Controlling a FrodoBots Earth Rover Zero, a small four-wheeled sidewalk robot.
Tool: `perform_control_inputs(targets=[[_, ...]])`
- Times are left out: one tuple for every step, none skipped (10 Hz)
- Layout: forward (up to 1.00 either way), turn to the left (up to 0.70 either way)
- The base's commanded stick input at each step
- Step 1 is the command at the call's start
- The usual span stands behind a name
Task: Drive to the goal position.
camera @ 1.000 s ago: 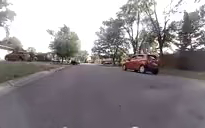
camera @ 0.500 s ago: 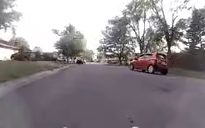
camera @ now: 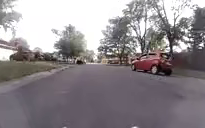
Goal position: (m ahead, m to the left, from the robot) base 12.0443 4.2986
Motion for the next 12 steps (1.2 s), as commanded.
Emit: perform_control_inputs(targets=[[0.85,0.00],[0.85,0.00],[0.85,0.00],[0.85,0.00],[0.85,0.00],[0.85,0.00],[0.85,0.15],[0.85,0.30],[0.85,0.33],[0.85,0.31],[0.85,0.00],[0.85,0.00]])
